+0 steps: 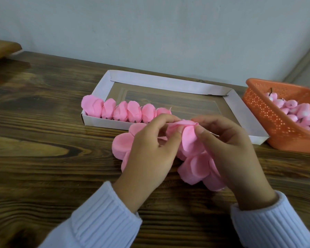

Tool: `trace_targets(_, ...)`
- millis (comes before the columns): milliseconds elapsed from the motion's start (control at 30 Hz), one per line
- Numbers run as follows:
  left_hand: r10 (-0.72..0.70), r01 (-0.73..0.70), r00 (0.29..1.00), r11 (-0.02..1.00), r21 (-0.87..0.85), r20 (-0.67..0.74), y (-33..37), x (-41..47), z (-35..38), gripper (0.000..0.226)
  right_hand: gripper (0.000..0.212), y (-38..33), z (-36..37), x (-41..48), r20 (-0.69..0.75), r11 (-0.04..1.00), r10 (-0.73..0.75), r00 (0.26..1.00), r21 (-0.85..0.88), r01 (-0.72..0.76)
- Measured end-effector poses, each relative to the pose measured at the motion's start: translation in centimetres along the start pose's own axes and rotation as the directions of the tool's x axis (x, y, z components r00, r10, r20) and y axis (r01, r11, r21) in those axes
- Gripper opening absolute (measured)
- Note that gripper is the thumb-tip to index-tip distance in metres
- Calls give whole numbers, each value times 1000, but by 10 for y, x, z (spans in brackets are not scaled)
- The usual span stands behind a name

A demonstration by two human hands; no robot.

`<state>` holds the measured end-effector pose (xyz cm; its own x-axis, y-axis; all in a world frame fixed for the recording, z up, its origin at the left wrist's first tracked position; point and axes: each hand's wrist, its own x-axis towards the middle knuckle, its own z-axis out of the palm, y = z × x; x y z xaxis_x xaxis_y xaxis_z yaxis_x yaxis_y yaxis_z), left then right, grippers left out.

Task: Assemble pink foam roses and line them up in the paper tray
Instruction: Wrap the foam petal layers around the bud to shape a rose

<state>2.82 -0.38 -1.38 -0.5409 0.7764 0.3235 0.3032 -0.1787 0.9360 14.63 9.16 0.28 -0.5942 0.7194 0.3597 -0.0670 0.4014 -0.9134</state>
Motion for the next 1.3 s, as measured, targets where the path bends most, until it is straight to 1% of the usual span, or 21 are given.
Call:
trace_targets(133, 48, -48, 999, 999, -12, 10, 3, -1, 1, 20, 18, 2, -1, 0, -22, 999, 27, 999, 17, -27)
trace_targets(267, 112, -111, 994, 993, 39, -6, -1, -2, 1, 27, 21, 2, -1, 0, -19, 998, 61, 998, 30, -60)
trace_targets(400, 152, -154, 987, 987, 39, 45, -3, -2, 1, 31, 15, 1, -2, 1, -30, 991, 105, 994, 84, -102)
trace_targets(500, 197, -200, 980, 975, 102, 40, -3, -2, 2, 32, 13, 0, -2, 0, -39, 989, 121, 992, 85, -117)
trace_targets(567, 179, -180, 984, 978, 103, 21, -4, -2, 2, 30, 12, 0, -1, 0, -45, 989, 123, 991, 82, -119)
trace_targets(667, 105, -105, 994, 995, 3, -18, -5, -1, 1, 25, 11, 0, 0, -1, -48, 989, 125, 991, 84, -121)
trace_targets(767, 14, -20, 999, 993, -120, -53, -5, 1, 0, 20, 13, -2, -1, -2, -30, 995, 62, 998, 81, -60)
trace_targets(900, -83, 69, 995, 976, -206, -59, -7, 4, -1, 24, 22, -6, 2, -4, 93, 995, -101, 991, 12, 100)
trace_targets(967, -87, 73, 995, 973, -217, -56, -6, 3, -1, 21, 26, -4, 2, -4, 99, 986, -149, 984, -58, 155)
trace_targets(1067, -74, 64, 997, 970, -236, -35, -5, 2, 0, 11, 30, 0, 2, -4, 67, 956, -226, 972, -176, 234)
trace_targets(1200, -58, 55, 998, 975, -215, -8, -6, 2, 2, 25, 37, 0, 2, -4, -3, 915, -308, 951, -274, 295)
trace_targets(1300, -7, 10, 1000, 984, -175, 16, -6, 1, 2, 28, 38, -1, 4, -3, -8, 891, -340, 940, -321, 320)
